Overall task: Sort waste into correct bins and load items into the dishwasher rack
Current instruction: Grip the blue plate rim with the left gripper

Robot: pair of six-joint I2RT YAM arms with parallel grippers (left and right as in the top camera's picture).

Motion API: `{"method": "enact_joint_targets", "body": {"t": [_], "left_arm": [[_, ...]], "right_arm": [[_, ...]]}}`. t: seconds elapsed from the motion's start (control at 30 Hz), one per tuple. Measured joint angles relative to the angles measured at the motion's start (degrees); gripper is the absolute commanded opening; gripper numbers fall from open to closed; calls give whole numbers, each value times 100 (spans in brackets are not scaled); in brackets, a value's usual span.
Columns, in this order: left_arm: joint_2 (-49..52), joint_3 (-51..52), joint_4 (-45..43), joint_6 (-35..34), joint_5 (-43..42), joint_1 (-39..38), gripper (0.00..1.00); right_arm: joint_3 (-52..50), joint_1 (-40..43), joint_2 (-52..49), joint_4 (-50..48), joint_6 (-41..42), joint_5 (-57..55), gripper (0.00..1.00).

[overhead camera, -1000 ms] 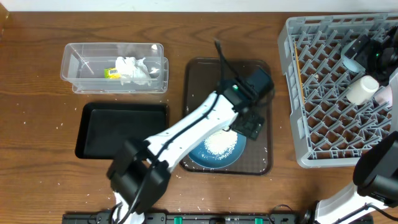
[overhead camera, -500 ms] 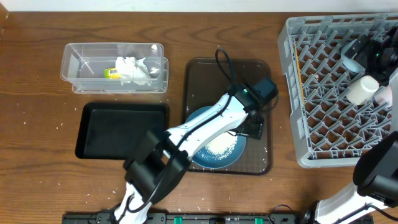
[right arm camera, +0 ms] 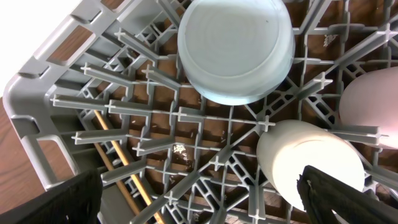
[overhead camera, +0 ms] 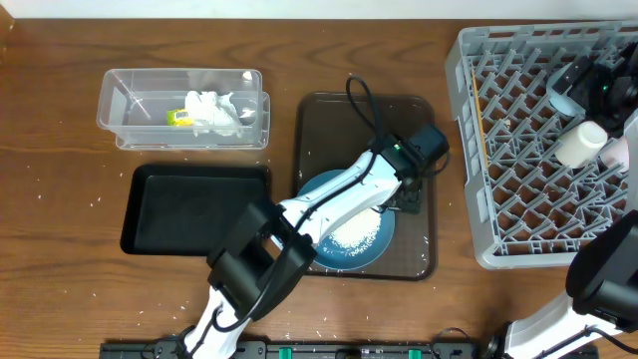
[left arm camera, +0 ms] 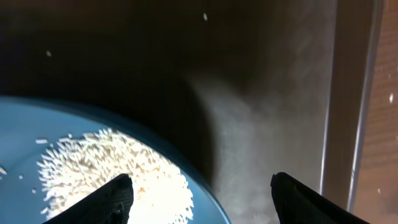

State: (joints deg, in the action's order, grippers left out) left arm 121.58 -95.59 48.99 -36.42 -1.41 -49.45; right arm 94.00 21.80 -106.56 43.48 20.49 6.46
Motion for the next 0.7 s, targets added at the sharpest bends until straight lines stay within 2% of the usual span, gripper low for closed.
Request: {"method": "enact_joint_targets", "body": {"t": [0.1,0.37,0.53,0.7], "left_arm": [[85,0,-26,-87,68,0,71],[197,0,13,-157,133,0,57],[197,0,170,-216,138,-2,43],[197,0,264,-234,140,-2,42]], "right_arm": [[0,0,0,0,0,0,99],[0,0,0,0,0,0,99],[0,0,0,0,0,0,99],[0,0,0,0,0,0,99]]}}
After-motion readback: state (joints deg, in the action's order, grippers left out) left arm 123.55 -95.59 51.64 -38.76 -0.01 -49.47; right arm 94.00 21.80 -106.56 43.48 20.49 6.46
